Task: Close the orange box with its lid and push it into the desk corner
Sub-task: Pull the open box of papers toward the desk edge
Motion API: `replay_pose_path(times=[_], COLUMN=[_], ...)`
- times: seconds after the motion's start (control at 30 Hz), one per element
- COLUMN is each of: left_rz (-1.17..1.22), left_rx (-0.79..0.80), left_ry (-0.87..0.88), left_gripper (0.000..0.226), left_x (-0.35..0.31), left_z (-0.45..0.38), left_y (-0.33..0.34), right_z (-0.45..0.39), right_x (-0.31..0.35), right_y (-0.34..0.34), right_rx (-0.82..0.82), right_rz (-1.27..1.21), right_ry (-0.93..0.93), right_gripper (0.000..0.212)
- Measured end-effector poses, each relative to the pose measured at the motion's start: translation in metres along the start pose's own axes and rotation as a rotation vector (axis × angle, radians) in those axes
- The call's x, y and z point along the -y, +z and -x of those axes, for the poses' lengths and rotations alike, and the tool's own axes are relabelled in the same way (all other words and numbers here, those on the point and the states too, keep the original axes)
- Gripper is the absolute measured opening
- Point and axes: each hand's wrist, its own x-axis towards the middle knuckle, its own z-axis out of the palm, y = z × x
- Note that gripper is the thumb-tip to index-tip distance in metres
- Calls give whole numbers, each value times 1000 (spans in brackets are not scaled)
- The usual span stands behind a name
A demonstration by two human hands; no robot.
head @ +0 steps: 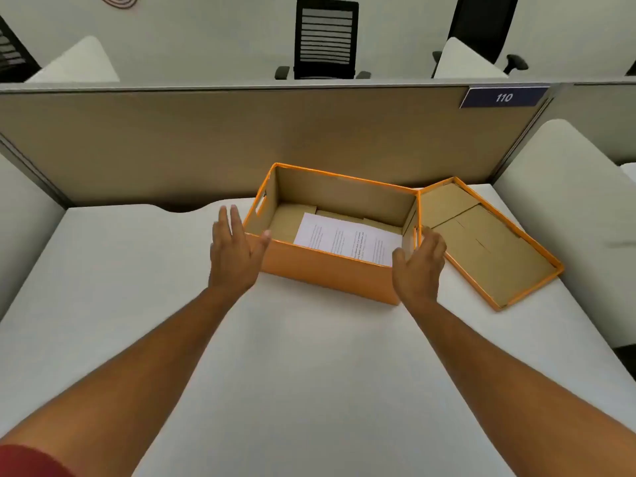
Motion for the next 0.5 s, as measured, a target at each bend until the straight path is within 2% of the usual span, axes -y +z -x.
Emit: replay_pose_path(times=[0.13, 0.23, 0.37, 0.5], left_rz=[259, 327, 421, 399], left_rx=[50, 144, 186, 108], left_ry=[-317, -471, -492, -436], left_gripper=[87, 78, 47, 41], left_x=[-2, 3, 9, 17], left_z=[-49, -68, -72, -67], left_y=[5, 15, 29, 30], right_z=[-44, -62, -72, -63], right_x=[-9, -20, -33, -30], right_y=[9, 19, 32, 31], right_rx=[112, 212, 206, 153], right_rz=[-155, -178, -114, -119], right_ry=[344, 477, 471, 452], right_gripper=[70, 59, 40, 35])
